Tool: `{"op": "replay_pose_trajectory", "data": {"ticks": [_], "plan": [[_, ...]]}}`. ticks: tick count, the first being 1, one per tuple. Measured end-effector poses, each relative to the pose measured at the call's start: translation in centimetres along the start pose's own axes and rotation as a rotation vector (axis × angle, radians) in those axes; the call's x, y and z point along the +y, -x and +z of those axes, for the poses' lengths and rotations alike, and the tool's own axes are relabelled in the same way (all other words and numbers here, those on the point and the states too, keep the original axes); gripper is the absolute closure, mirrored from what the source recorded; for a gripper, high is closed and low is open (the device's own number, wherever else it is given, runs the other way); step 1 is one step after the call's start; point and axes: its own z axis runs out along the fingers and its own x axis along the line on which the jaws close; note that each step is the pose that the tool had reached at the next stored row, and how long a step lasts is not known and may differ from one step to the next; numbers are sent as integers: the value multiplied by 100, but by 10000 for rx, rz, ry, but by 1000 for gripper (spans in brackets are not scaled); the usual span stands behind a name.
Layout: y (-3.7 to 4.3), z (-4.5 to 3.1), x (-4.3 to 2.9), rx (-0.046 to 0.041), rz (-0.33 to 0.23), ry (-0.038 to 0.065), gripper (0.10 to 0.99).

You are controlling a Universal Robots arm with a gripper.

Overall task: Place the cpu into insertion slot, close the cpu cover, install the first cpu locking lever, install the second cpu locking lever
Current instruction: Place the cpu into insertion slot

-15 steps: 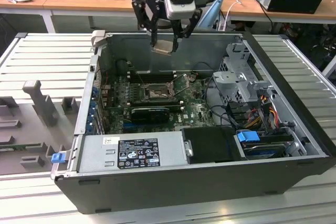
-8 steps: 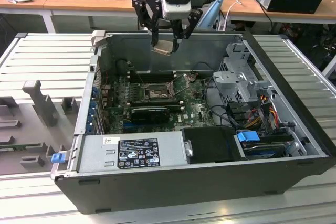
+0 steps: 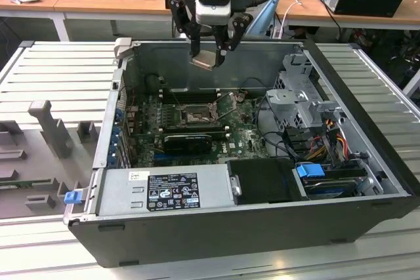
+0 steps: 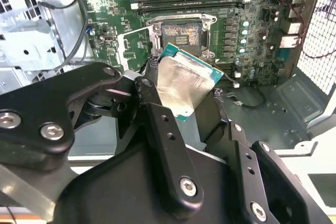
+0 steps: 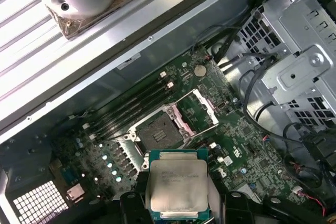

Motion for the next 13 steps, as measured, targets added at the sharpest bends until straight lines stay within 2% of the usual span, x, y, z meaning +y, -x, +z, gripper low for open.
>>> {"op": "replay_pose_trajectory", "data": {"ticks": [13], "plan": [[0, 8, -1, -120, 1343, 26, 561]]}}
